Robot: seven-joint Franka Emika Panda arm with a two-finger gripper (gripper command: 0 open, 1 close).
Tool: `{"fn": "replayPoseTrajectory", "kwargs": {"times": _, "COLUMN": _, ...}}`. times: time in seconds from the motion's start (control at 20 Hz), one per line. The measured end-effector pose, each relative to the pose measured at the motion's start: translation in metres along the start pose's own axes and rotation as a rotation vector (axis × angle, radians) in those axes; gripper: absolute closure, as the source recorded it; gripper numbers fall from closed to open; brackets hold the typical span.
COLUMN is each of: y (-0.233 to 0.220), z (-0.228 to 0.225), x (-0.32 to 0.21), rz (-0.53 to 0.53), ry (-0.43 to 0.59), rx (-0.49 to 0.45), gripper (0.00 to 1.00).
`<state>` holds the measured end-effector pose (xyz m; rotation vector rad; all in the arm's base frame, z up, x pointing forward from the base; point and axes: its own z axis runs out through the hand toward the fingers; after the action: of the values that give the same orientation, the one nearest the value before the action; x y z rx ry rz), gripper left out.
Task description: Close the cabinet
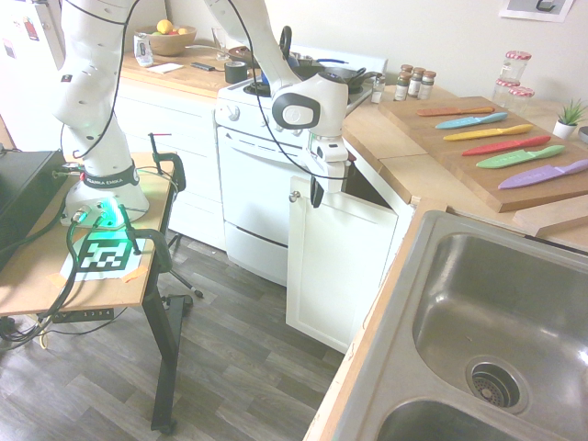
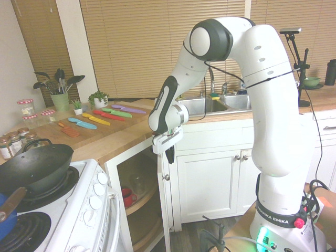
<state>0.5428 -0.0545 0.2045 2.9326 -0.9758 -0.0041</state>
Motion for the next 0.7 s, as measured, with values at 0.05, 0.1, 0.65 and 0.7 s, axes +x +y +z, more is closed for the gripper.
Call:
{"fn": "replayPoseTrajectory", "kwargs": {"times": 0.05, "y": -0.004, "z": 0.0, "x": -0.003, "rz": -0.006, "ry": 0.001, "rx": -0.002, "gripper": 1.0}}
{"fn": "replayPoseTrajectory", "kwargs": {"times": 0.1, "y": -0.009, "z": -0.001, "x": -0.005, "rz": -0.012, "ry": 0.0, "rx": -0.003, "gripper": 1.0}}
{"fn": "replayPoseTrajectory", "kwargs": {"times": 0.65, "y": -0.056, "z": 0.003, "x": -0.008, "rz": -0.038, "ry": -0.068, "rx": -0.002, "gripper": 1.0}}
{"fn": "replayPoseTrajectory", "kwargs": {"times": 0.7, "y": -0.064, "z": 0.004, "x": -0.006, "rz": -0.042, "ry": -0.073, "rx": 0.0, "gripper": 1.0}}
